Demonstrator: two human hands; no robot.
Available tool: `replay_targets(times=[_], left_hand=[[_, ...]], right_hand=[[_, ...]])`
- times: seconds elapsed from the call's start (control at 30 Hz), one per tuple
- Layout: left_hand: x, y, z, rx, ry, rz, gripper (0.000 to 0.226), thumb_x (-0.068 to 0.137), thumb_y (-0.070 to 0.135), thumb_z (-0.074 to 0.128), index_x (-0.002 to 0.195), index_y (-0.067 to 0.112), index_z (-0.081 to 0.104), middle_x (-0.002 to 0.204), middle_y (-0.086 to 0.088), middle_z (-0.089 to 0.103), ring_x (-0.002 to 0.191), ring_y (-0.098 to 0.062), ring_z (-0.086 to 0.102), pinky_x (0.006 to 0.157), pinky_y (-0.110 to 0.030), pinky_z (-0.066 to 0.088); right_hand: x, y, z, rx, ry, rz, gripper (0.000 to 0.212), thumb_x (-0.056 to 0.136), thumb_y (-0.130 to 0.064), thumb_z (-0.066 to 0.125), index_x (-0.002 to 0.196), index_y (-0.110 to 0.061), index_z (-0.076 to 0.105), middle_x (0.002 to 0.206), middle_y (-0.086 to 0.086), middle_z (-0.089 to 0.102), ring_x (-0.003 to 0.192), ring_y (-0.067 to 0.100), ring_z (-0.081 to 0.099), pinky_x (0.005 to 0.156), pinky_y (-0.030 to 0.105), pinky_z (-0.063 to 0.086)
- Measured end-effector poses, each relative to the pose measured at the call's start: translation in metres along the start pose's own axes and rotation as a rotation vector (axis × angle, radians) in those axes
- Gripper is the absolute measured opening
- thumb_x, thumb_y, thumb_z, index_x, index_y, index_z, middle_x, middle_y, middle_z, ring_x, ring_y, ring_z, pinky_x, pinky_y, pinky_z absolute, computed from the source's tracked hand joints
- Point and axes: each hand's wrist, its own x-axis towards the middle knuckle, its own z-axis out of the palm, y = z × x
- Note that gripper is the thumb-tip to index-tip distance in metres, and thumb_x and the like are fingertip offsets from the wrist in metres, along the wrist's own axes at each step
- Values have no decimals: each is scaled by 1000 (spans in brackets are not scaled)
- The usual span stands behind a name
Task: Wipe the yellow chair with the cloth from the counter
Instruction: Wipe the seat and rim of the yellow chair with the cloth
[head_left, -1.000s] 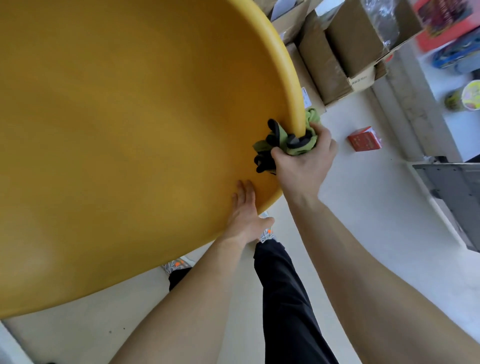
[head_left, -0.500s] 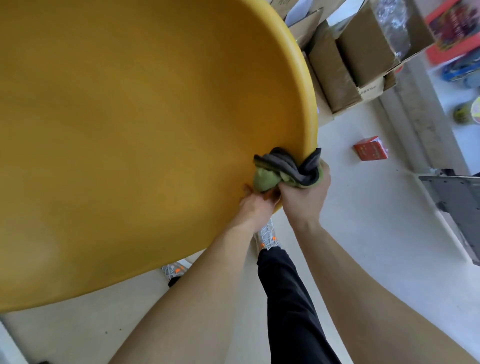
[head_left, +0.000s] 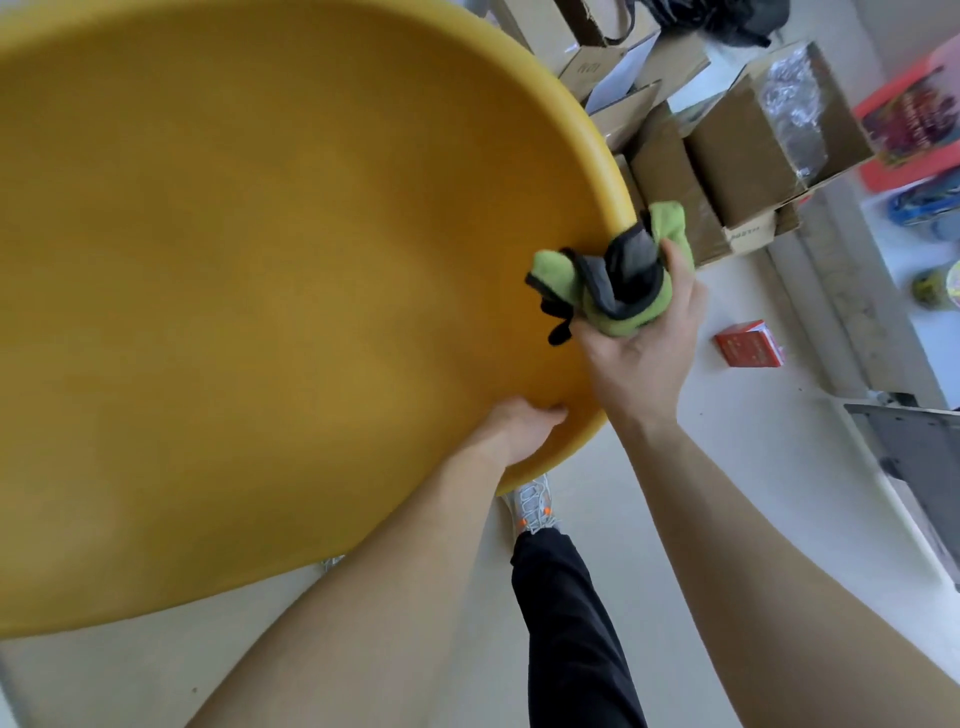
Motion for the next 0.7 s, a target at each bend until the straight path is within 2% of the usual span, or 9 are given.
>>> replay_targets(times=[0.07,0.13,0.23,0.33,0.4,0.47,0.57,0.63,0.7], left_hand=[[-3,12,-10,-33,189,120,51,95,39,62,141,21,52,131,-11,64,122,-34,58,90,-35,46],[-6,27,-11,-81,333,262,51,92,28,60,141,33,48,121,-10,69,113,-37,61,82,-35,48],[-6,45,-5,-259,341,386,51,95,16,57,144,29,49,126,-8,69,118,-36,60,94,-37,50],[-4,43,4,-124,301,394,65,98,20,55,157,26,28,152,-6,50,133,-32,50,107,-34,42],[0,39,8,-79,283,378,72,95,23,53,159,29,21,158,-2,40,136,-29,46,112,-34,37],[5,42,8,-124,270,367,69,92,26,53,157,29,29,157,0,42,134,-25,47,113,-34,37],[2,58,-14,-417,393,318,39,88,24,58,126,17,65,127,-5,69,118,-29,63,100,-37,49],[-12,81,-37,-633,626,328,18,89,20,60,106,19,67,100,0,72,99,-29,66,85,-36,50],[-34,109,-58,-754,712,402,18,94,28,59,110,22,59,92,10,67,87,-18,64,79,-35,51]], right_hand=[[-23,6,-5,17,-15,59,84,66,-12,80,142,-8,44,123,14,48,104,-16,38,90,-2,27],[-20,5,-3,41,17,102,79,67,-10,80,138,-9,47,122,11,49,104,-15,40,90,1,31],[11,-15,-3,11,37,35,70,65,-16,77,130,-11,53,122,9,50,110,6,44,94,9,37],[60,-52,3,-54,-37,-132,65,66,-24,75,127,-15,54,122,5,46,98,0,41,82,1,35],[94,-77,15,-162,-117,-166,66,67,-32,74,128,-22,52,118,1,44,89,6,44,75,12,41],[110,-87,23,-239,-155,-171,68,66,-37,73,129,-27,50,117,0,44,87,12,46,76,25,44],[91,-65,13,-142,-168,-134,85,65,-33,76,142,-29,41,129,3,43,97,9,49,82,20,40],[68,-39,3,-58,-158,-85,99,62,-27,82,149,-23,34,133,3,41,115,7,44,88,7,33],[55,-24,1,1,-139,-26,111,61,-23,89,153,-16,28,131,-5,39,123,6,39,92,-4,23]])
